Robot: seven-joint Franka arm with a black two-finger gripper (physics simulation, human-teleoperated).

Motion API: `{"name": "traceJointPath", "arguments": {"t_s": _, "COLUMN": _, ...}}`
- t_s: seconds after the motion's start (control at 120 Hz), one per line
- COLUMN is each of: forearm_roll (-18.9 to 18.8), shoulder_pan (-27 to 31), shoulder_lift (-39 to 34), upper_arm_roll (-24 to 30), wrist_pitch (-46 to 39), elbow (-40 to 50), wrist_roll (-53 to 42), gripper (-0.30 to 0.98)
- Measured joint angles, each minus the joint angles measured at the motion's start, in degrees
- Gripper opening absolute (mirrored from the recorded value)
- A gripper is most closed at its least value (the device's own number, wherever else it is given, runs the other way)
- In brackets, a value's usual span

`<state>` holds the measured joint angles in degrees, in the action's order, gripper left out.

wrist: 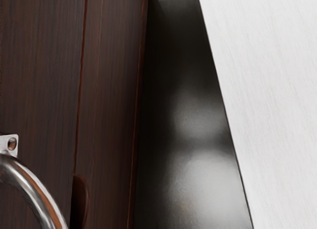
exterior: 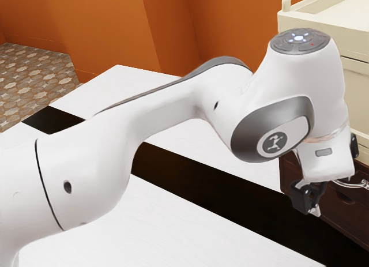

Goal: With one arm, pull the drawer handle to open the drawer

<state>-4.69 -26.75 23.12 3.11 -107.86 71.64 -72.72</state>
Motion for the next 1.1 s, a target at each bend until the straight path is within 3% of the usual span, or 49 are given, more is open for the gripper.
{"name": "traceJointPath", "arguments": {"t_s": 0.175, "forearm_roll": -0.3, "shoulder_pan": 0.0, "shoulder_lift": 0.6, "upper_arm_roll": -0.2, "wrist_pitch": -1.3, "elbow": 0.3, "wrist_roll": 0.1, "gripper": 0.68}}
{"name": "traceJointPath", "arguments": {"t_s": 0.317, "forearm_roll": -0.4, "shoulder_pan": -0.1, "shoulder_lift": -0.8, "upper_arm_roll": -0.4, "wrist_pitch": -1.7, "elbow": 1.9, "wrist_roll": 0.7, "gripper": 0.5}}
{"name": "traceJointPath", "arguments": {"t_s": 0.533, "forearm_roll": -0.6, "shoulder_pan": -0.5, "shoulder_lift": -4.0, "upper_arm_roll": -0.4, "wrist_pitch": -2.9, "elbow": 7.4, "wrist_roll": 1.8, "gripper": 0.66}}
{"name": "traceJointPath", "arguments": {"t_s": 1.1, "forearm_roll": -0.3, "shoulder_pan": -0.5, "shoulder_lift": -12.5, "upper_arm_roll": 0.2, "wrist_pitch": -4.1, "elbow": 18.0, "wrist_roll": 5.4, "gripper": 0.67}}
